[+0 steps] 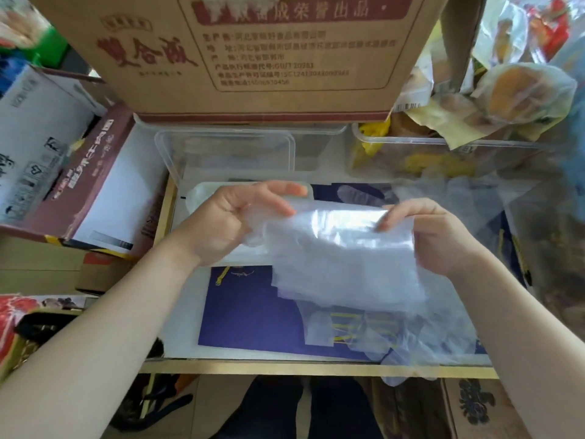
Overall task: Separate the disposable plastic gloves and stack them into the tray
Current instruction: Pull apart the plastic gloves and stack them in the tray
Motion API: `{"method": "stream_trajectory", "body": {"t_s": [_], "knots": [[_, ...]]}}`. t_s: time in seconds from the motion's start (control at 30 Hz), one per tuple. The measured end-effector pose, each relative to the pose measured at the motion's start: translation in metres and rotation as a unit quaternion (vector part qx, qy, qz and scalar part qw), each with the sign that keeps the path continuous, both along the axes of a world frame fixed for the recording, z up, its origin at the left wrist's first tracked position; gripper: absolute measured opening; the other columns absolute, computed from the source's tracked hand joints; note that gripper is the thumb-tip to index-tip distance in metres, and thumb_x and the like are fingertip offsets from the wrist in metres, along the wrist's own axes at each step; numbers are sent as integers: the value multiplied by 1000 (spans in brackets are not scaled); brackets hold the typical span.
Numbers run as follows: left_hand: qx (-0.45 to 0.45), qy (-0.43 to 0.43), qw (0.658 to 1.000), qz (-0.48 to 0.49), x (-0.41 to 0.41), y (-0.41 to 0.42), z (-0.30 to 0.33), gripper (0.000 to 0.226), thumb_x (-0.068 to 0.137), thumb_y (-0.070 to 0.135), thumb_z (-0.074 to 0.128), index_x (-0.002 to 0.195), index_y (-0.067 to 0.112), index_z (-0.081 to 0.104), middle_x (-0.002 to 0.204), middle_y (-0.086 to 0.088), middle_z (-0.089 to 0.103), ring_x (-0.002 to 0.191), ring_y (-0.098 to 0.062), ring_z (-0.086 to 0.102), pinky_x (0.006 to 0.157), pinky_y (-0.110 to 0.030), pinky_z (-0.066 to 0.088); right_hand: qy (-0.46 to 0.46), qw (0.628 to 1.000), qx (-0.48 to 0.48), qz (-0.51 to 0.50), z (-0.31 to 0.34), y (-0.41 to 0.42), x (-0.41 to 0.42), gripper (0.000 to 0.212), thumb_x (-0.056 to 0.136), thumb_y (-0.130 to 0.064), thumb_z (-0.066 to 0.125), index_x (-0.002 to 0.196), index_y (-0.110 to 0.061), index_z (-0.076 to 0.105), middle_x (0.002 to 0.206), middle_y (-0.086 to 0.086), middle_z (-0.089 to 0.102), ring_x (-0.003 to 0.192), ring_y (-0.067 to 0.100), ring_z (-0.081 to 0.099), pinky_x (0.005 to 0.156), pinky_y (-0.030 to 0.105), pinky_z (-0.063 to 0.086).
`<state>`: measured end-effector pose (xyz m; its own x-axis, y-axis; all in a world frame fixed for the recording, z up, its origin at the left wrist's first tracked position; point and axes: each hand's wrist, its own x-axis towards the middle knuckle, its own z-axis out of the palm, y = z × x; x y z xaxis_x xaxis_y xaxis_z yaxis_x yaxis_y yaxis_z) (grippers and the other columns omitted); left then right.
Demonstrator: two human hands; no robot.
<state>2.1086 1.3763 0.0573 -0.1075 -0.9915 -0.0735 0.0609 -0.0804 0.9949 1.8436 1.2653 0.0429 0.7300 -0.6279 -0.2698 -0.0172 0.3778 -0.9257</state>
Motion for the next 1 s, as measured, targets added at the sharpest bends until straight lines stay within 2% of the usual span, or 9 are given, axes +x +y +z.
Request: {"method": "stream_trajectory", "body": {"t_s": [0.07, 0.2, 0.3, 0.4, 0.57, 0.63, 0.83, 0.93, 1.0], "knots": [[15, 15, 999, -38, 13, 5, 1, 69, 58, -19, 31, 80, 29, 77, 121, 9, 64, 120, -12, 53, 87, -29, 43, -19, 1000, -3, 20, 8, 1, 8, 27, 65, -19, 49, 61, -16, 75, 71, 2, 72, 70, 14, 66, 68, 18, 49], [78, 32, 992, -92, 30, 14, 0, 34, 66, 21, 49, 86, 17, 77, 127, 0, 61, 125, -18, 50, 100, -31, 41, 137, 987, -74, -44, 3, 11, 32, 36, 91, -6, 50, 58, -12, 61, 58, -5, 56, 45, 7, 43, 42, 14, 32], [136, -89, 984, 78, 35, 16, -11, 18, 74, 42, 68, 67, 27, 74, 106, 13, 69, 100, 1, 61, 85, -25, 42, 137, 987, -65, -45, -6, 22, 57, 28, 79, 10, 64, 69, -13, 51, 57, -12, 55, 47, 1, 46, 45, 13, 35], [158, -121, 951, 236, 37, 17, -29, 19, 79, 8, 72, 75, 24, 63, 81, 15, 65, 66, 6, 58, 65, -17, 42, 141, 983, -53, -109, -17, 27, 81, 32, 78, 11, 65, 72, -17, 52, 65, -4, 53, 54, 11, 48, 52, 21, 40], [191, -138, 889, 393, 56, 14, -52, 15, 88, 12, 61, 88, 26, 56, 85, 7, 60, 79, -15, 57, 76, -36, 50, 259, 939, -126, -189, -36, 34, 126, 27, 83, 2, 55, 76, -23, 55, 82, 2, 57, 63, 17, 51, 53, 25, 37], [195, -220, 875, 384, 63, 13, -55, 5, 90, 17, 57, 92, 18, 61, 83, -2, 64, 78, -22, 59, 79, -40, 50, 316, 915, -193, -163, -42, 36, 141, 21, 85, 1, 51, 88, -19, 59, 99, 4, 58, 79, 17, 53, 58, 25, 38], [169, -537, 791, 239, 71, 19, -49, 42, 93, 37, 47, 68, 3, 53, 63, -9, 54, 69, -35, 54, 56, -35, 35, 441, 850, -277, -76, -57, 41, 157, 29, 92, -4, 42, 117, -9, 54, 132, 6, 42, 91, 19, 47, 73, 27, 36], [42, -642, 727, 239, 73, 20, -47, 20, 83, 24, 67, 87, 6, 61, 78, -15, 59, 75, -38, 58, 56, -38, 41, 505, 812, -292, -36, -58, 47, 159, 28, 93, -3, 40, 118, -7, 51, 131, 5, 38, 80, 22, 45, 67, 30, 38], [-16, -650, 727, 221, 74, 17, -53, 38, 72, 12, 76, 105, 2, 61, 93, -20, 60, 81, -40, 60, 62, -41, 49, 530, 781, -329, -17, -58, 46, 160, 21, 91, 0, 41, 108, -3, 54, 122, 8, 41, 77, 23, 45, 63, 32, 42]]}}
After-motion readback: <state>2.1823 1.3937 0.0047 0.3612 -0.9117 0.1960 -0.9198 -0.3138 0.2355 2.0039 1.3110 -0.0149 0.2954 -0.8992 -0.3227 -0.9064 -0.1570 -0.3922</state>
